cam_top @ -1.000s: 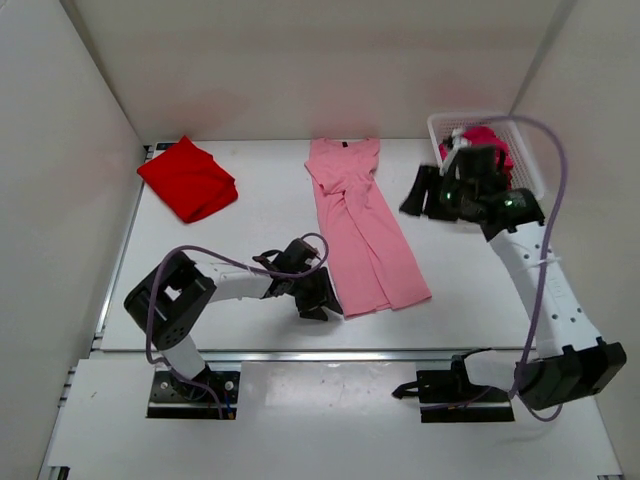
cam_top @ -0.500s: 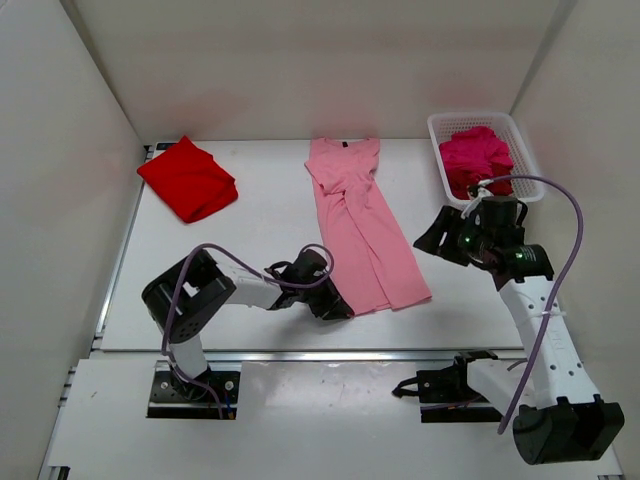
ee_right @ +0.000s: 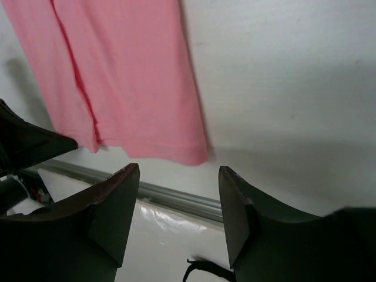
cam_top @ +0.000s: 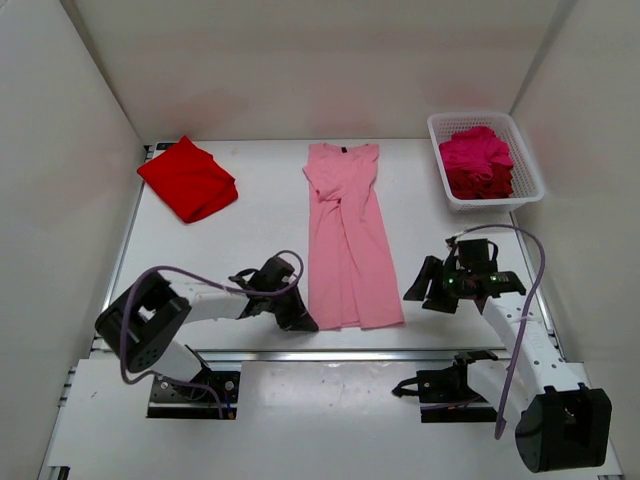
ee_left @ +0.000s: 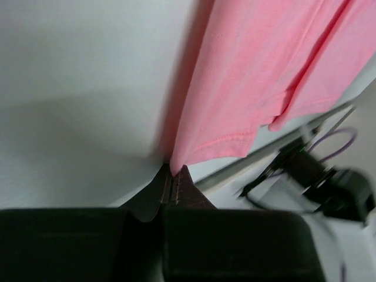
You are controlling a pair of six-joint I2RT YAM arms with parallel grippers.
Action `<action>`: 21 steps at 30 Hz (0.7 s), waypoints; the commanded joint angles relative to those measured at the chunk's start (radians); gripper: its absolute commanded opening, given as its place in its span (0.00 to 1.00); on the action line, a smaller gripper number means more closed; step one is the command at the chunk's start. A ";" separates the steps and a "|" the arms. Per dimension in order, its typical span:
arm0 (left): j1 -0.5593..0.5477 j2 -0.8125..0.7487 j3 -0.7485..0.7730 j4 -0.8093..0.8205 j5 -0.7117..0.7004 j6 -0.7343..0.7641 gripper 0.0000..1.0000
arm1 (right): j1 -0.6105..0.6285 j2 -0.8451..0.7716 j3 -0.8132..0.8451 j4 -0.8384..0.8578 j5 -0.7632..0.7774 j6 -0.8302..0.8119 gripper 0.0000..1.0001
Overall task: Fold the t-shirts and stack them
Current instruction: Rotate the rectangle-folded T-shirt at the center of the board, then pick up the rectangle-folded T-shirt from the center of the board.
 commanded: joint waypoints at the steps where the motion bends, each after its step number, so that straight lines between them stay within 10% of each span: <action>1: -0.005 -0.094 -0.101 -0.201 0.033 0.125 0.00 | 0.045 -0.022 -0.089 0.052 -0.081 0.049 0.54; 5: 0.064 -0.168 -0.100 -0.299 0.051 0.200 0.09 | 0.177 -0.063 -0.208 0.190 -0.086 0.221 0.53; 11: 0.072 -0.169 -0.040 -0.433 0.059 0.285 0.53 | 0.243 -0.137 -0.345 0.290 -0.057 0.370 0.53; 21: 0.108 -0.191 -0.113 -0.312 0.036 0.205 0.45 | 0.218 -0.171 -0.437 0.382 -0.133 0.444 0.41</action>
